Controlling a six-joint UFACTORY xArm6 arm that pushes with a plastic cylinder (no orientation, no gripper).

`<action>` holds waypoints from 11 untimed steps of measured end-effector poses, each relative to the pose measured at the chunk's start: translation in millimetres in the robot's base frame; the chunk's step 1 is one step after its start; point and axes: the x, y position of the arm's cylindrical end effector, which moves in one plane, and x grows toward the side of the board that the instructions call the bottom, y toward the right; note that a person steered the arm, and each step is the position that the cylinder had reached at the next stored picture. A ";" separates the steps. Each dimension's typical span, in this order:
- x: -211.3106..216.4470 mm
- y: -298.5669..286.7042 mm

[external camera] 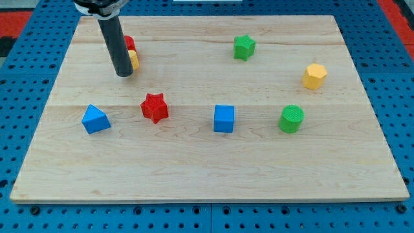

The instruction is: Move the red star to the yellow heart

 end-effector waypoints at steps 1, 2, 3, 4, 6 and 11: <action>4.2 15.9; 13.5 29.0; 20.1 44.8; 22.7 64.4; 52.0 90.4; 109.9 73.7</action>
